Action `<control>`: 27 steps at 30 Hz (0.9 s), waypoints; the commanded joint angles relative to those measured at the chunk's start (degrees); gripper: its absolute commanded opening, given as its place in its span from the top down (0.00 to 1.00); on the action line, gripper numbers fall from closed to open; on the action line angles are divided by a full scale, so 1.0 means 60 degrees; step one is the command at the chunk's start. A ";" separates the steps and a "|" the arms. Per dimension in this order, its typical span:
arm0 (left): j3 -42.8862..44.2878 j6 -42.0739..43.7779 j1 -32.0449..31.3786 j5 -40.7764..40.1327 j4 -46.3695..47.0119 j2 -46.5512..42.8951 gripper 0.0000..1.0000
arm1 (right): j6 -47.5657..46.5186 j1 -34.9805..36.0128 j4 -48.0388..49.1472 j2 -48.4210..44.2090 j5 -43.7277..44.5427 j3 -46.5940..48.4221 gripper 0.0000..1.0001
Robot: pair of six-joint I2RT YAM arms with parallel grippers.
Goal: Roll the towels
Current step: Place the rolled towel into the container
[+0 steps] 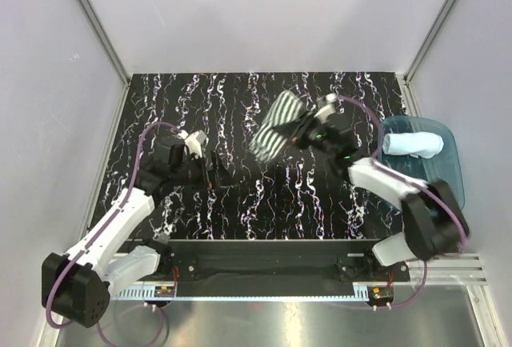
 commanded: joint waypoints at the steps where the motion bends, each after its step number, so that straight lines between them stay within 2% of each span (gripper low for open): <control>1: 0.0976 0.1059 -0.0027 -0.0816 -0.1979 -0.0525 0.01 | -0.1158 -0.0737 -0.2413 -0.2703 0.1220 0.0397 0.83; 3: 0.1255 0.1572 -0.0013 -0.0993 -0.2083 -0.0629 0.01 | -0.1568 -0.1235 -0.3670 -0.3705 0.1648 0.0353 0.83; 7: 0.1052 0.1749 0.0002 -0.0980 -0.1835 -0.0731 0.01 | -0.2331 -0.3077 -0.5667 -0.6119 0.3010 0.0383 0.83; 9: 0.0935 0.1691 0.0002 -0.0950 -0.1674 -0.0790 0.01 | -0.2594 -0.3914 -0.6313 -0.6622 0.3130 0.0324 0.83; 10: 0.0992 0.1720 0.0002 -0.1037 -0.1717 -0.0834 0.01 | -0.2596 -0.5020 -0.6431 -0.6842 0.2782 0.0280 0.83; 12: 0.0978 0.1764 0.0016 -0.1081 -0.1688 -0.0849 0.01 | -0.2524 -0.6008 -0.6520 -0.6786 0.2020 0.0119 0.86; 13: 0.0935 0.1764 0.0017 -0.1024 -0.1644 -0.0878 0.01 | -0.2421 -0.6593 -0.6462 -0.6583 0.1146 0.0003 0.87; 14: 0.0949 0.1764 0.0017 -0.1008 -0.1644 -0.0878 0.01 | -0.2289 -0.7527 -0.6201 -0.6435 0.0674 -0.0259 0.88; 16: 0.0905 0.1764 0.0031 -0.0979 -0.1585 -0.0864 0.01 | -0.1778 -0.8542 -0.5790 -0.6012 -0.0641 -0.0612 0.92; 17: 0.0905 0.1778 0.0046 -0.0979 -0.1556 -0.0849 0.01 | -0.1558 -0.9490 -0.5034 -0.5879 -0.1084 -0.1107 0.92; 19: 0.0876 0.1764 0.0060 -0.0906 -0.1483 -0.0805 0.01 | -0.0855 -1.0286 -0.4122 -0.5368 -0.2082 -0.1622 0.93; 20: 0.0876 0.1778 0.0090 -0.0862 -0.1468 -0.0791 0.01 | -0.0461 -1.1044 -0.3233 -0.5162 -0.2390 -0.2074 0.94; 27: 0.0817 0.1793 0.0178 -0.0701 -0.1380 -0.0761 0.01 | 0.0391 -1.2427 -0.0138 -0.3185 -0.3664 -0.2796 0.94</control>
